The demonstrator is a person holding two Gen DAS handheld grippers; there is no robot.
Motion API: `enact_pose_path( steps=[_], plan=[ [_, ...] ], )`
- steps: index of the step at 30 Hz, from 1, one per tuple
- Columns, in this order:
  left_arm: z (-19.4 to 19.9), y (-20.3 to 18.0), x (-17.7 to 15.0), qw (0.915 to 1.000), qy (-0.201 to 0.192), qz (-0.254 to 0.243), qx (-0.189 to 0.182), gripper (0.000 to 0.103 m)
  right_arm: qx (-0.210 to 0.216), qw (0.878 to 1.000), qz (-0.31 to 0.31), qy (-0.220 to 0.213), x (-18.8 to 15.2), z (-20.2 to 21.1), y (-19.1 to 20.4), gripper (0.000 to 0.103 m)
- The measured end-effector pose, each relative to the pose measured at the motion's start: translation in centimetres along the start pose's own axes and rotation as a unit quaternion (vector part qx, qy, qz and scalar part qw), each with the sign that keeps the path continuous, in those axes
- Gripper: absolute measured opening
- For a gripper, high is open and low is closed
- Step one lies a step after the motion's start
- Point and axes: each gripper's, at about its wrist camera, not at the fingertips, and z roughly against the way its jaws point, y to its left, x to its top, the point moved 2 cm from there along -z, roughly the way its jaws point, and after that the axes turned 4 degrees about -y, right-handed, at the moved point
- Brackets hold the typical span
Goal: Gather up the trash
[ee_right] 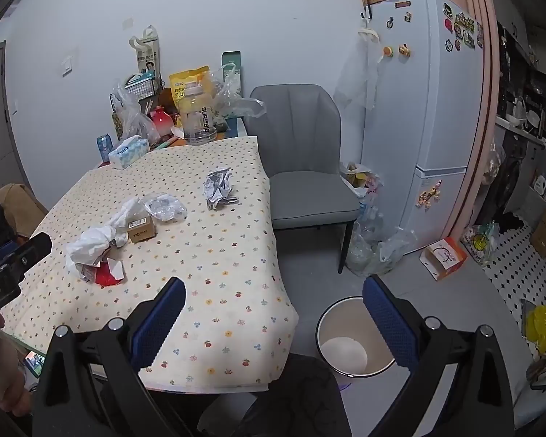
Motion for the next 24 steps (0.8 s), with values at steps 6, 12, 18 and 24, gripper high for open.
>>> enact_pose_path(
  steps=[6,12,18,24],
  plan=[
    [0.0,0.0,-0.1,1.0000,-0.001,-0.004,-0.005,0.098,0.000,1.000,0.004,-0.008,0.1,0.4,0.1,0.096],
    [0.1,-0.7,0.2,0.9998,-0.004,-0.011,-0.017,0.098,-0.008,1.000,0.007,-0.009,0.4,0.9,0.0,0.096],
    [0.0,-0.7,0.2,0.9997,-0.003,-0.012,-0.021,0.098,-0.015,1.000,0.005,-0.011,0.5,1.3,-0.2,0.096],
    [0.0,-0.9,0.1,0.9997,-0.003,-0.016,-0.020,0.098,-0.013,1.000,0.004,-0.011,0.6,1.3,-0.2,0.096]
  ],
)
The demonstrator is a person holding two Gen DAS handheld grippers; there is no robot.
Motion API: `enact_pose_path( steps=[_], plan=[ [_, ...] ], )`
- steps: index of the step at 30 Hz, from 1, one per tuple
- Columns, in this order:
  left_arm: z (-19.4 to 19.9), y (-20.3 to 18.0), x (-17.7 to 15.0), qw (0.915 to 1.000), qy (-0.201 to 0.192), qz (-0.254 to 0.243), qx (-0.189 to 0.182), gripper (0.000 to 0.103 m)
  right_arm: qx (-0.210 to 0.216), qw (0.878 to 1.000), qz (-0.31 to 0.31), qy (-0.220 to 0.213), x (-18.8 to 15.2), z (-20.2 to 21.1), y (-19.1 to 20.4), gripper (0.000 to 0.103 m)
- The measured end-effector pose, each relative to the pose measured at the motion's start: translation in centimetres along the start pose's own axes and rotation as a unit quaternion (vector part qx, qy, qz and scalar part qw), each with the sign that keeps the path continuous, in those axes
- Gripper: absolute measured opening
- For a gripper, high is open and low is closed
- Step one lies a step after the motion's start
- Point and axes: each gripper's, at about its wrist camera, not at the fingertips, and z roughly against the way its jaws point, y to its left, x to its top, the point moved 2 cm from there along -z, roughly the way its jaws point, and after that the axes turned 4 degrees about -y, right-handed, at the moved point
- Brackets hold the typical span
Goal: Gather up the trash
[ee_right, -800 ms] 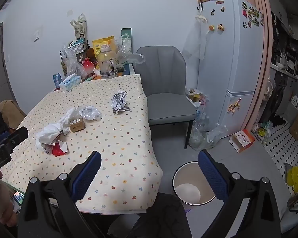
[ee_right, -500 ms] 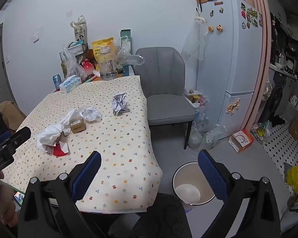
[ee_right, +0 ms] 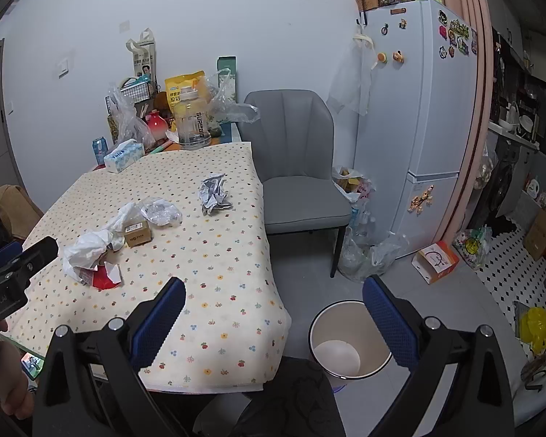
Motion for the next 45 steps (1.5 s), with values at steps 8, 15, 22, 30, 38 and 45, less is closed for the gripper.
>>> enact_pose_path(
  steps=[8,15,22,30,38,45],
  plan=[
    [-0.07,-0.04,-0.13,1.0000,0.001,0.000,0.001,0.098,0.003,1.000,0.000,-0.004,-0.12,0.13,0.27,0.096],
    [-0.16,-0.05,-0.20,1.0000,0.002,-0.001,0.001,0.098,0.008,1.000,0.000,-0.002,-0.24,0.04,0.40,0.096],
    [-0.20,-0.13,-0.31,1.0000,0.003,-0.002,0.000,0.098,0.009,1.000,0.001,-0.004,-0.26,0.05,0.57,0.096],
    [-0.19,-0.15,-0.31,1.0000,0.003,-0.001,0.000,0.098,0.014,1.000,0.002,-0.006,-0.22,0.09,0.66,0.096],
    [-0.24,-0.27,-0.39,1.0000,0.004,-0.002,-0.001,0.098,0.015,1.000,0.001,-0.006,-0.20,0.13,0.67,0.096],
    [-0.31,-0.19,-0.42,1.0000,0.005,0.000,0.000,0.098,0.016,1.000,0.000,-0.007,-0.22,0.15,0.60,0.096]
  ],
)
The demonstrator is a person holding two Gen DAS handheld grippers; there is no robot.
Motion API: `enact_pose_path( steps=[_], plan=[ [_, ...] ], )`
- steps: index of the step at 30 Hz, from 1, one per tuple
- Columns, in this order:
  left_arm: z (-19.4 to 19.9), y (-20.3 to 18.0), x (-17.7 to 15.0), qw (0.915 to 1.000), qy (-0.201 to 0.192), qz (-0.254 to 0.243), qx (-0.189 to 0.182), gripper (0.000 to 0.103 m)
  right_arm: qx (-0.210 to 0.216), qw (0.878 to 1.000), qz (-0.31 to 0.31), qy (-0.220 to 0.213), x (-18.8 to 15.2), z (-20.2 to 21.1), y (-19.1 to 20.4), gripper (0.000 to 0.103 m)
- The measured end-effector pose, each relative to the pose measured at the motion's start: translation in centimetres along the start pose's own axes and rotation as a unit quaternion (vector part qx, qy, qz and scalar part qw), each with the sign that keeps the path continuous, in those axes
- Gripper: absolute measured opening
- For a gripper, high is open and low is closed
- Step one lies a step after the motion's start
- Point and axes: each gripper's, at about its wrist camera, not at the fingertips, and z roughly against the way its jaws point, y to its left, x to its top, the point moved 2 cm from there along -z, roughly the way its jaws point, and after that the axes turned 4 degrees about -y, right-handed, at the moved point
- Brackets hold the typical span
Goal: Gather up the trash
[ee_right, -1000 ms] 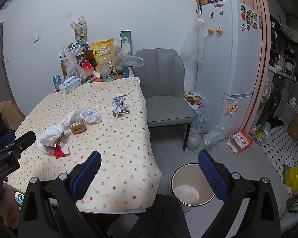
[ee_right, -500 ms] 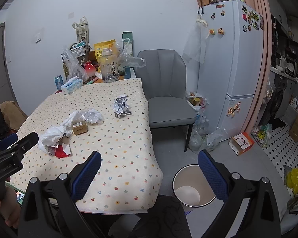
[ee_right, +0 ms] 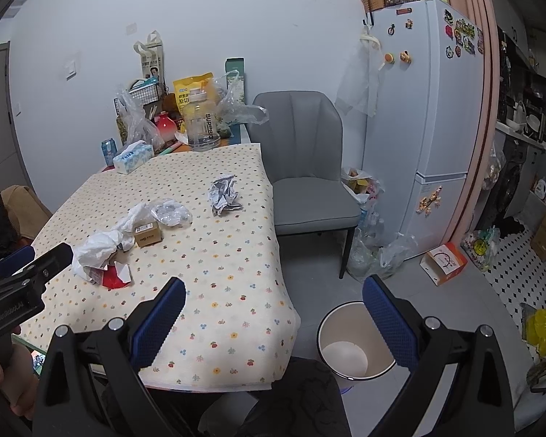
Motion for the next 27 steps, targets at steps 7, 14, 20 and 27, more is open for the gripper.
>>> enact_pose_path(
  steps=[7,14,20,27],
  plan=[
    [0.1,0.2,0.0,1.0000,0.000,0.003,0.003,0.098,0.008,1.000,-0.001,0.001,-0.3,-0.1,0.2,0.096],
    [0.1,0.2,0.0,1.0000,0.000,0.003,0.003,0.098,0.009,1.000,-0.001,0.000,-0.4,0.0,0.2,0.096],
    [-0.2,0.8,-0.2,0.9999,0.005,0.010,0.005,0.098,0.018,1.000,0.000,0.008,-0.3,-0.6,0.5,0.096],
    [-1.0,3.2,-0.5,0.9993,0.012,0.029,0.019,0.098,0.054,0.998,0.013,0.012,0.4,-2.1,2.3,0.095]
  ],
)
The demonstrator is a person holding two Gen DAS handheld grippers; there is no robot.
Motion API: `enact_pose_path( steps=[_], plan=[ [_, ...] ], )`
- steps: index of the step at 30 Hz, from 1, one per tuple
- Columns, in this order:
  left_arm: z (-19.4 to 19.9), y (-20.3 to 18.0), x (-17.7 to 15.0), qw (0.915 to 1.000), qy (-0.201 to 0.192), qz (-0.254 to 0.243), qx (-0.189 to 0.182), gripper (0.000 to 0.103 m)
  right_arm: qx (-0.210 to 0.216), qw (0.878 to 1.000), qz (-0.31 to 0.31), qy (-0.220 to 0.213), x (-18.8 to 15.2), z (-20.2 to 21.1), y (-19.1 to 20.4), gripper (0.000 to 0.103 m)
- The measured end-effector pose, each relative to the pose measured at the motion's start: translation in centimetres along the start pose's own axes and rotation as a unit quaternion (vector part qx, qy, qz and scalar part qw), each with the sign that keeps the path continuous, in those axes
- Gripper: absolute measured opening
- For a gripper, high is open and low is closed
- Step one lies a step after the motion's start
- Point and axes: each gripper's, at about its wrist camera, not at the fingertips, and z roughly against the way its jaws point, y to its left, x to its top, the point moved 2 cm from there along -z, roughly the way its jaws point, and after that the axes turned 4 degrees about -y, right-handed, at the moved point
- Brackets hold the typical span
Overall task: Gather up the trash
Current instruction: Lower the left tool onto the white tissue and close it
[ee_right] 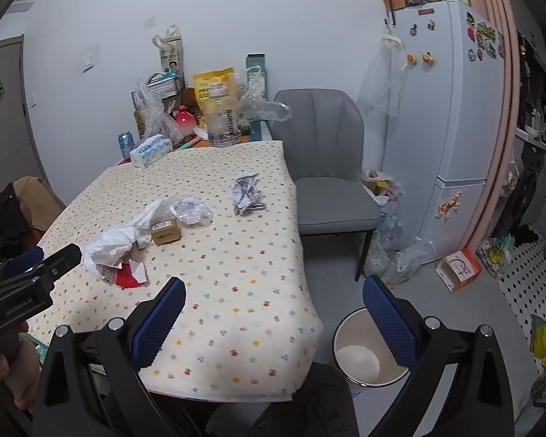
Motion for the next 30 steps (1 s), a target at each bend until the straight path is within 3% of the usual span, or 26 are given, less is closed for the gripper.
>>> enact_pose_path(
  steps=[5,15,24,30],
  plan=[
    [-0.7,3.0,-0.2,0.9996,0.006,0.024,0.008,0.097,0.033,0.999,0.007,0.019,0.1,-2.3,1.8,0.089],
    [-3.7,7.9,-0.9,0.9966,0.040,0.070,0.020,0.082,0.093,0.994,0.031,0.045,-0.5,-6.1,5.6,0.083],
    [-7.0,7.0,-0.7,0.9957,0.061,0.070,-0.009,0.070,0.101,0.992,0.032,0.073,-1.1,-9.0,5.9,0.082],
    [-9.8,5.8,-0.3,0.9945,0.077,0.068,-0.020,0.067,0.103,0.990,0.028,0.090,-1.2,-10.4,5.5,0.080]
  ],
)
